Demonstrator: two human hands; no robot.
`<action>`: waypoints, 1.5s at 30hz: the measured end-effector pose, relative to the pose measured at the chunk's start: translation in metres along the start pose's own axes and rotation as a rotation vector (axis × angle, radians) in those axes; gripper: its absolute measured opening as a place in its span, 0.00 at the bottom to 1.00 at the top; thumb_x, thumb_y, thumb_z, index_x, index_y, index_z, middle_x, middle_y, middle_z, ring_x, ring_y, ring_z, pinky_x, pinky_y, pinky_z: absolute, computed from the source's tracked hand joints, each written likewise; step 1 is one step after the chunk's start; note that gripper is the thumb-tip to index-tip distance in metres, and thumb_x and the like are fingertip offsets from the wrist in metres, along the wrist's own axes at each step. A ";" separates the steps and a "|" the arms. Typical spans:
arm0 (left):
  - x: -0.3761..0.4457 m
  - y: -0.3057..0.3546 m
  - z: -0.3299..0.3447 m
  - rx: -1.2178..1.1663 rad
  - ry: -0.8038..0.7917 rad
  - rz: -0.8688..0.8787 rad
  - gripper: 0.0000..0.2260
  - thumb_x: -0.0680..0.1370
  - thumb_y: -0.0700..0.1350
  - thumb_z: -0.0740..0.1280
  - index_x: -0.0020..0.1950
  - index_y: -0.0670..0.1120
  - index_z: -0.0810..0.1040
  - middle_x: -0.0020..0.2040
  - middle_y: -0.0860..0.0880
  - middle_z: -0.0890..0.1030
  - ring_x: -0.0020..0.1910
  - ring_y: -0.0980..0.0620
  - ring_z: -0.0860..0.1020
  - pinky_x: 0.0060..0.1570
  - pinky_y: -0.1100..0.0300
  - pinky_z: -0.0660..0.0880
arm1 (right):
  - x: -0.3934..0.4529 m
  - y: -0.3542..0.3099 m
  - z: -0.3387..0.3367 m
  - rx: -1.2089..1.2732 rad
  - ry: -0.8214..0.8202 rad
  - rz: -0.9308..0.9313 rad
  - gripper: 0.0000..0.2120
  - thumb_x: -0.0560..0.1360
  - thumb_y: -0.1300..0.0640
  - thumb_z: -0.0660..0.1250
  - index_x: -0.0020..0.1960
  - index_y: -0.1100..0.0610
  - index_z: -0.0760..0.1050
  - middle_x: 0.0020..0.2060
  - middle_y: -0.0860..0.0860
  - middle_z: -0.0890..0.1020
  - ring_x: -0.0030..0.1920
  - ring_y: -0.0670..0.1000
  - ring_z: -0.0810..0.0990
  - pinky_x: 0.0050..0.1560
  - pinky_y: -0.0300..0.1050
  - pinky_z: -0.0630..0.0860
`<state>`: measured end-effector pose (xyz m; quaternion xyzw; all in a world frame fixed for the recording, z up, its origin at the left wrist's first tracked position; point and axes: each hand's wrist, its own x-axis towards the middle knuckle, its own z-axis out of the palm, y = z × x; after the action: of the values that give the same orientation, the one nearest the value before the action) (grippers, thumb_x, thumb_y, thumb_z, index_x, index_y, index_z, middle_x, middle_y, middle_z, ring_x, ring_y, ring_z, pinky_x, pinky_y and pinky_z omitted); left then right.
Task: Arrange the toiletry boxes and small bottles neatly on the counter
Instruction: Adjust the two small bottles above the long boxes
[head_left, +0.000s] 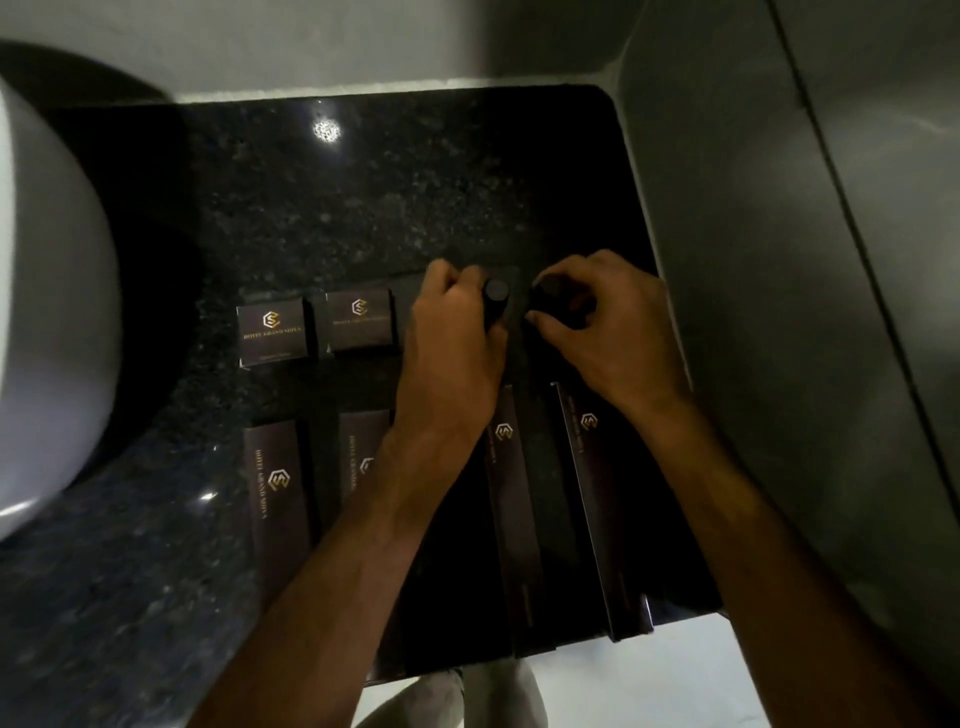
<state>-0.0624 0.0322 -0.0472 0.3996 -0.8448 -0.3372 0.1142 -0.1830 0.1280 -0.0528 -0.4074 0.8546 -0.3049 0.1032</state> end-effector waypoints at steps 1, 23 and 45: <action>-0.001 0.001 0.000 -0.004 -0.008 -0.015 0.15 0.74 0.40 0.71 0.60 0.43 0.77 0.60 0.46 0.73 0.52 0.53 0.76 0.55 0.62 0.76 | -0.001 -0.001 0.000 -0.004 -0.009 0.010 0.17 0.66 0.56 0.77 0.54 0.54 0.81 0.47 0.48 0.79 0.40 0.38 0.75 0.42 0.25 0.69; -0.195 -0.129 -0.143 0.288 -0.335 -0.089 0.44 0.65 0.68 0.67 0.78 0.61 0.55 0.77 0.52 0.60 0.69 0.42 0.63 0.60 0.38 0.69 | -0.148 -0.136 0.023 -0.444 -0.552 -0.210 0.44 0.58 0.39 0.77 0.70 0.52 0.69 0.67 0.53 0.72 0.64 0.59 0.68 0.60 0.56 0.62; -0.195 -0.142 -0.136 0.291 -0.339 -0.024 0.49 0.62 0.59 0.77 0.78 0.59 0.55 0.78 0.51 0.58 0.69 0.39 0.64 0.58 0.34 0.72 | -0.158 -0.122 0.028 -0.444 -0.535 -0.179 0.45 0.60 0.40 0.77 0.73 0.49 0.66 0.68 0.51 0.73 0.65 0.56 0.70 0.59 0.57 0.66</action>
<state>0.2131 0.0497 -0.0246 0.3597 -0.8868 -0.2752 -0.0922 0.0086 0.1771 -0.0124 -0.5586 0.8036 -0.0025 0.2052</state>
